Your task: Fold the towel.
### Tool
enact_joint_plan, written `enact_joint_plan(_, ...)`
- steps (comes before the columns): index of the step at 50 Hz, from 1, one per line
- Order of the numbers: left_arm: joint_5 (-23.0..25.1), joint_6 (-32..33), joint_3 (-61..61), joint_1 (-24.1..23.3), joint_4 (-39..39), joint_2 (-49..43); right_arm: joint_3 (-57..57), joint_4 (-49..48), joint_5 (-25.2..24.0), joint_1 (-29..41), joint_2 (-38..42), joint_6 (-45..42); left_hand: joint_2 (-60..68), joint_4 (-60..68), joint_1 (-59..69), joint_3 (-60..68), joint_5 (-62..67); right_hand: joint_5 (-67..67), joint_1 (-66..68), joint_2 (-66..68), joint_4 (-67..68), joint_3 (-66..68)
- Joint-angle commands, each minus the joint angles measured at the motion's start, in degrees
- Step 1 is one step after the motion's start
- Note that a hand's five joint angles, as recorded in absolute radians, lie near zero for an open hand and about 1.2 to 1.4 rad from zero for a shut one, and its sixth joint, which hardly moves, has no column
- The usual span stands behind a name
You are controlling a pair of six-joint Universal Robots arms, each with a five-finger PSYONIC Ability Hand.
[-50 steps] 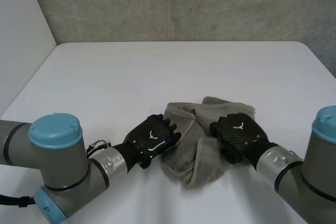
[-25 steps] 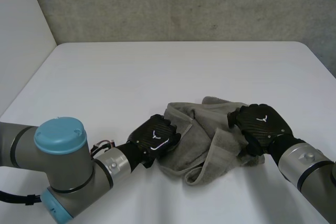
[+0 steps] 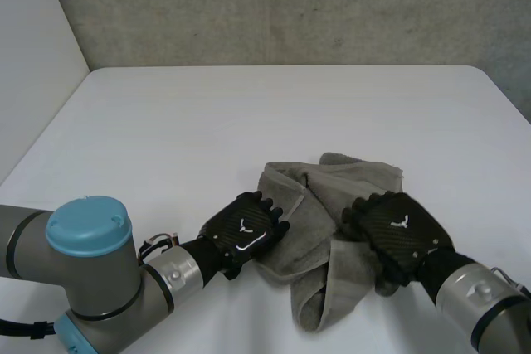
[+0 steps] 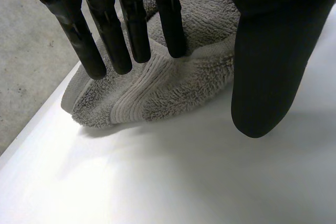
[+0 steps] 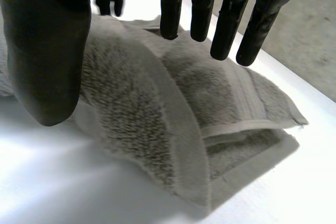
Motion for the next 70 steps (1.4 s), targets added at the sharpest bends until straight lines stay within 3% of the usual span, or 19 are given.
enact_joint_plan(1,-0.01,-0.07,-0.16,-0.16,1.97,-0.30,2.62,-0.54,-1.96,2.18,-0.96,-3.37,5.89,5.92,5.89,5.84,6.18,-1.26,-3.76,-5.41,-3.69,-4.84)
enact_joint_plan(10,0.07,-0.25,0.37,-0.34,3.73,-0.83,3.33,-1.16,-1.87,3.15,-0.43,-3.54,17.33,17.36,17.33,17.29,17.63,1.77,-0.74,-2.38,-0.66,-1.82)
enact_joint_plan(16,0.07,-0.25,1.34,-0.43,4.17,-2.50,3.24,-1.68,-1.96,3.06,-0.25,-3.46,25.07,25.10,25.07,25.02,25.37,22.12,19.62,17.97,19.69,18.54)
enact_joint_plan(20,0.07,-0.34,1.51,-0.43,4.17,-3.20,2.63,-1.68,-1.87,2.80,-0.25,-3.19,31.96,32.00,31.96,31.92,32.26,44.28,41.77,40.13,41.85,40.69)
enact_joint_plan(23,0.07,-0.25,1.60,-0.52,4.17,-3.03,2.54,-1.68,-1.87,2.71,-0.25,-3.37,37.48,37.51,37.48,37.43,37.77,47.52,45.01,43.36,45.08,43.93)
enact_joint_plan(26,0.07,-0.34,1.86,-0.60,4.17,-2.94,2.54,-1.68,-1.96,2.71,0.01,-3.46,40.88,40.91,40.88,40.83,41.17,45.51,43.00,41.35,43.07,41.92)
enact_joint_plan(28,0.07,-0.34,2.04,-0.69,4.17,-2.85,2.45,-1.33,-1.78,2.71,1.23,-3.54,41.22,41.25,41.22,41.17,41.51,26.29,23.78,22.13,23.85,22.70)
enact_joint_plan(31,-0.01,-0.34,2.30,-0.78,4.08,-2.67,2.62,-0.98,-1.78,2.71,1.77,-3.54,47.07,47.10,47.07,47.02,47.37,14.92,12.41,10.77,12.49,11.33)
enact_joint_plan(43,-0.54,-0.07,3.01,-0.78,4.17,-2.67,3.41,-0.72,-1.08,2.27,2.03,-3.37,48.77,48.80,48.77,48.72,49.06,11.36,8.85,7.21,8.93,7.77)
enact_joint_plan(46,-0.72,-0.16,3.36,-0.69,4.17,-2.67,3.41,-0.80,-1.17,2.27,2.38,-3.37,48.77,48.80,48.77,48.72,49.06,15.06,12.55,10.91,12.63,11.47)
enact_joint_plan(48,-0.80,-0.16,3.36,-0.60,4.17,-2.32,3.33,-0.89,-1.86,2.18,3.00,-3.11,48.77,48.80,48.77,48.72,49.06,35.63,33.12,31.47,33.20,32.04)
enact_joint_plan(49,-0.81,-0.16,3.36,-0.60,4.17,-2.32,3.33,-0.89,-1.87,2.18,3.00,-3.10,48.77,48.80,48.77,48.72,49.06,35.75,33.24,31.59,33.32,32.16)
enact_joint_plan(50,-0.89,-0.16,3.45,-0.52,4.17,-1.97,3.15,-1.15,-1.96,2.18,3.00,-2.67,48.77,48.80,48.77,48.72,49.06,48.41,45.90,44.25,45.97,44.82)
enact_joint_plan(52,-0.98,-0.16,3.45,-0.43,4.17,-1.36,2.72,-1.07,-1.87,2.18,3.00,-2.58,48.77,48.80,48.77,48.72,49.06,60.80,58.29,56.64,58.37,57.21)
enact_joint_plan(54,-1.25,-0.16,3.53,-0.34,4.17,-0.39,2.18,-0.89,-1.60,2.09,2.91,-2.58,48.77,48.80,48.77,48.72,49.06,60.92,58.42,56.77,58.49,57.34)
enact_joint_plan(60,-7.40,-0.95,5.20,0.89,4.17,5.85,-3.97,1.04,-1.17,2.53,0.89,-2.22,48.77,48.80,48.77,48.72,49.06,60.92,58.42,56.77,58.49,57.34)
enact_joint_plan(63,-11.35,-1.65,6.44,2.91,4.00,11.04,-10.30,4.73,-1.08,2.09,-5.70,0.06,48.77,48.80,48.77,48.72,49.06,60.92,58.42,56.77,58.49,57.34)
enact_joint_plan(66,-14.16,-4.29,8.46,4.05,4.00,16.49,-18.38,8.34,-1.25,0.42,-10.01,5.60,48.77,48.80,48.77,48.72,49.06,60.92,58.42,56.77,58.49,57.34)
enact_joint_plan(70,-18.37,-13.40,12.05,5.54,3.47,27.44,-31.96,12.54,-1.25,-4.57,-12.99,13.05,48.77,48.80,48.77,48.72,49.06,60.92,58.42,56.77,58.49,57.34)
